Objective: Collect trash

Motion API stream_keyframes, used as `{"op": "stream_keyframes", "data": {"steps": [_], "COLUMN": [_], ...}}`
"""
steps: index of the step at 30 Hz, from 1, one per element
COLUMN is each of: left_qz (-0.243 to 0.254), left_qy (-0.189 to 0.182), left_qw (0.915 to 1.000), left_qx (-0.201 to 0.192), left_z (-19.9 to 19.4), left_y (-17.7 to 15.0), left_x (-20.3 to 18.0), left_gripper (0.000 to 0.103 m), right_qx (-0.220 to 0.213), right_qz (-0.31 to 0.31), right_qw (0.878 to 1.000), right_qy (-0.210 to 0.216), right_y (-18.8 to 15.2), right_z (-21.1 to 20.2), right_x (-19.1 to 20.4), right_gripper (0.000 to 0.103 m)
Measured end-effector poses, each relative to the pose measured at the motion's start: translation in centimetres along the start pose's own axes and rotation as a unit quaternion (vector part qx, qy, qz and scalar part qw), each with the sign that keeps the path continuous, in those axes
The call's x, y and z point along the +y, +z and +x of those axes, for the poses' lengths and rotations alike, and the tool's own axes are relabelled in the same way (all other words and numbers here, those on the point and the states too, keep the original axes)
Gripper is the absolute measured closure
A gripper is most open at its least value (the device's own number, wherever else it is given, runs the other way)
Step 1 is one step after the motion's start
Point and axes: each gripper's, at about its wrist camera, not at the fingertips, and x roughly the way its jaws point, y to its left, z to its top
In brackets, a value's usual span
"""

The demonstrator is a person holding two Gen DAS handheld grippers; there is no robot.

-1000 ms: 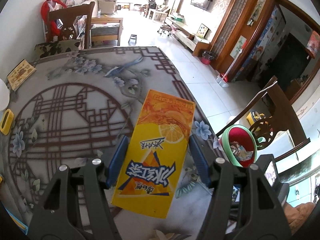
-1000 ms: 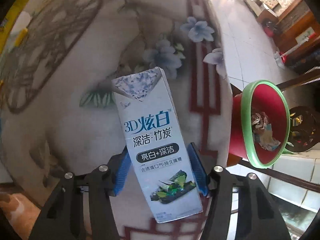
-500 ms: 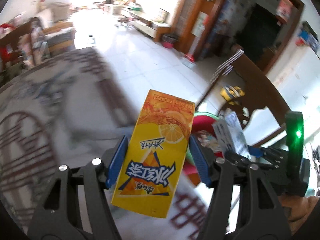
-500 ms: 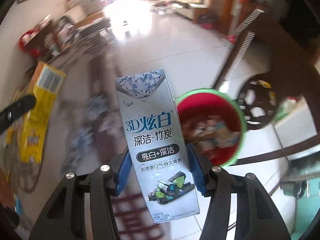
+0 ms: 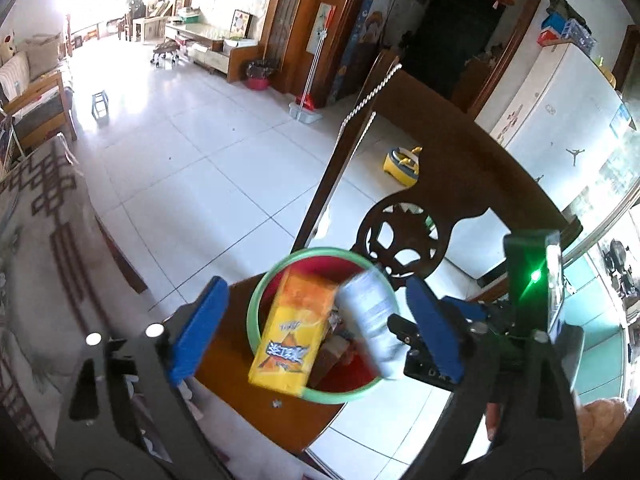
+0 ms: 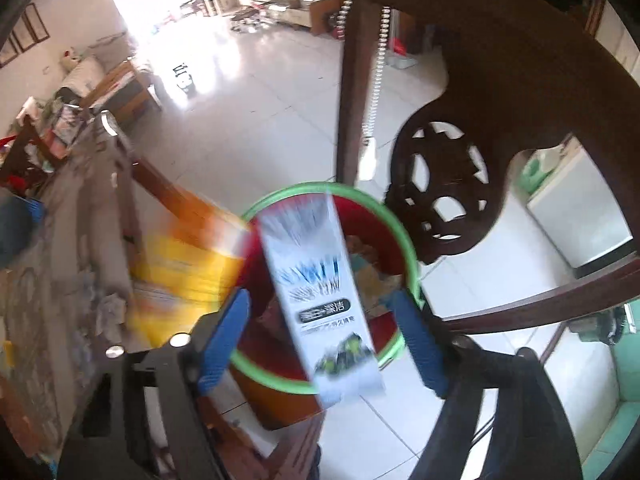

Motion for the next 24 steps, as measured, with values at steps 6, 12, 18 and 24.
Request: {"op": "stream_keyframes", "data": {"steps": [6, 12, 18, 24], "left_qz": [-0.004, -0.041, -0.040, -0.054], "left_qy": [0.039, 0.071, 0.127, 0.140], "left_qw": [0.9963, 0.9817, 0.9659, 0.9667], "left_qx": [-0.077, -0.171, -0.222, -0.208], "left_z": [-6.4, -15.8, -23.7, -28.8], "left_y": [-1.1, -3.8, -7.1, -11.8], "left_x": [1.4, 4.1, 5.9, 8.8], "left_gripper": [0.005, 0.005, 0.005, 0.005], "right_qx": [-0.094, -0.216, -0.282, -0.325], "right_qz": [-0.006, -0.013, -0.010, -0.008], "right_qw": [0.995, 0.976, 0.959, 0.946], "right_qy": [-0.036, -0.028, 0.011, -0.011], "right_y": [-1.6, -4.4, -7.5, -11.3], "right_z": [-7.6, -16.9, -22.2, -24.5], "right_x": [2.0, 6.8, 12.4, 17.5], "right_gripper": [0.024, 0.007, 0.007, 0.007]}}
